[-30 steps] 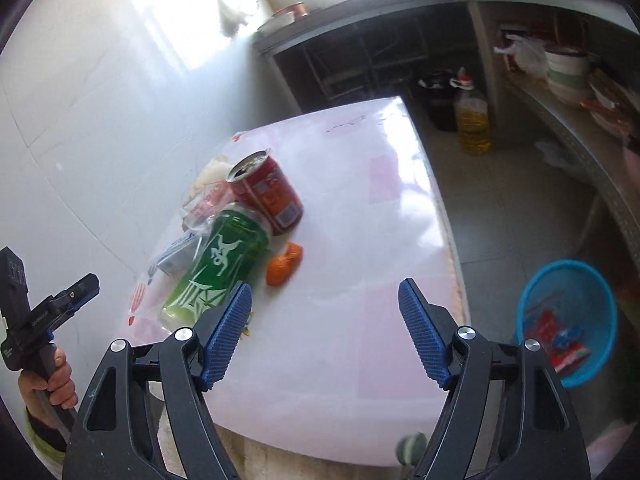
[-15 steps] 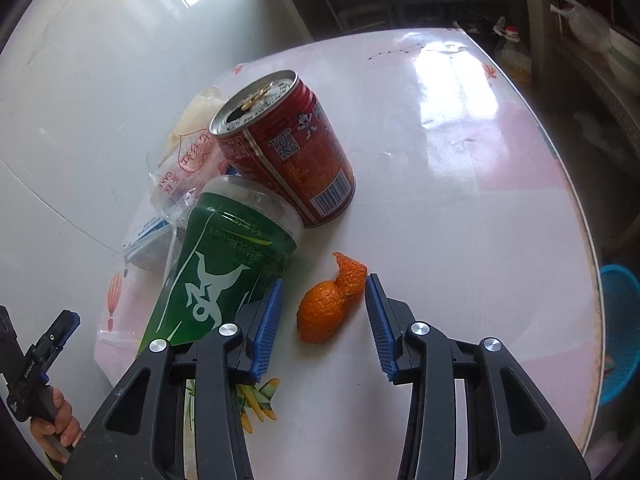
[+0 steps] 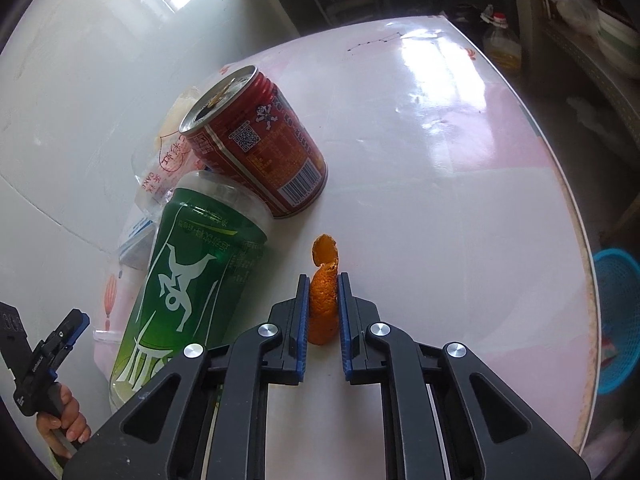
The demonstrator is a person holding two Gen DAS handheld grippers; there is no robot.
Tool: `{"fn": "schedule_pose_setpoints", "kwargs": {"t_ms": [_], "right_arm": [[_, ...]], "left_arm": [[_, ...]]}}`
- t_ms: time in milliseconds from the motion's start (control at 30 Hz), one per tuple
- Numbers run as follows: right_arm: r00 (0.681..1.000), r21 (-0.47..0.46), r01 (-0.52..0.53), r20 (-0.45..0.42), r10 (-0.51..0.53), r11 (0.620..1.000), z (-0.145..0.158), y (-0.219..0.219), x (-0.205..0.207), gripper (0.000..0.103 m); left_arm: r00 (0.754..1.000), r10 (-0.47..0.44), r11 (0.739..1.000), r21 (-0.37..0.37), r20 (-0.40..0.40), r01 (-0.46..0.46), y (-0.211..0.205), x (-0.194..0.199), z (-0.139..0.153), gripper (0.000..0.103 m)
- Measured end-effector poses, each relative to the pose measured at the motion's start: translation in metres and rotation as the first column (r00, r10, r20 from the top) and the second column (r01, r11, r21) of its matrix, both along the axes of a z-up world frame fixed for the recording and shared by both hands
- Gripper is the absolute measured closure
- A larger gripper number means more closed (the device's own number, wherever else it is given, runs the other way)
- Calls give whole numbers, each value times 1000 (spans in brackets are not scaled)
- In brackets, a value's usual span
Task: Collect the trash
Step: 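Hold the orange peel in the right tool while the left tool grasps the clear plastic box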
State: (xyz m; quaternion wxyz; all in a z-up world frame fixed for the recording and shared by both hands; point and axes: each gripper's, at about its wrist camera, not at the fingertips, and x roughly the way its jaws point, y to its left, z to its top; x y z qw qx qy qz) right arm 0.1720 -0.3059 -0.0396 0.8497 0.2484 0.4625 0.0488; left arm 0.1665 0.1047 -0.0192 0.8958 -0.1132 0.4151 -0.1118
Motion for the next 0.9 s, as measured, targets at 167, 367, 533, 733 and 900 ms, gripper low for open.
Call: {"fn": "schedule_pose_setpoints", "kwargs": {"t_ms": [167, 367, 533, 733, 900], "right_arm": [[1000, 12, 15, -1, -15, 1000, -5, -10, -17, 91], [1000, -3, 24, 4, -24, 1000, -7, -12, -30, 91], [1000, -10, 27, 7, -27, 1000, -7, -8, -29, 91], [999, -34, 28, 18, -27, 999, -2, -5, -30, 91], [999, -29, 32, 19, -31, 999, -2, -5, -32, 91]], "left_arm": [[999, -19, 999, -26, -38, 18, -7, 15, -6, 43], [996, -17, 1000, 16, -90, 19, -20, 34, -20, 62], [992, 4, 999, 48, -126, 2, -24, 44, -29, 79], [991, 26, 998, 59, -130, -18, -22, 49, -32, 96], [992, 38, 998, 48, -122, -32, -20, 47, -31, 99]]}}
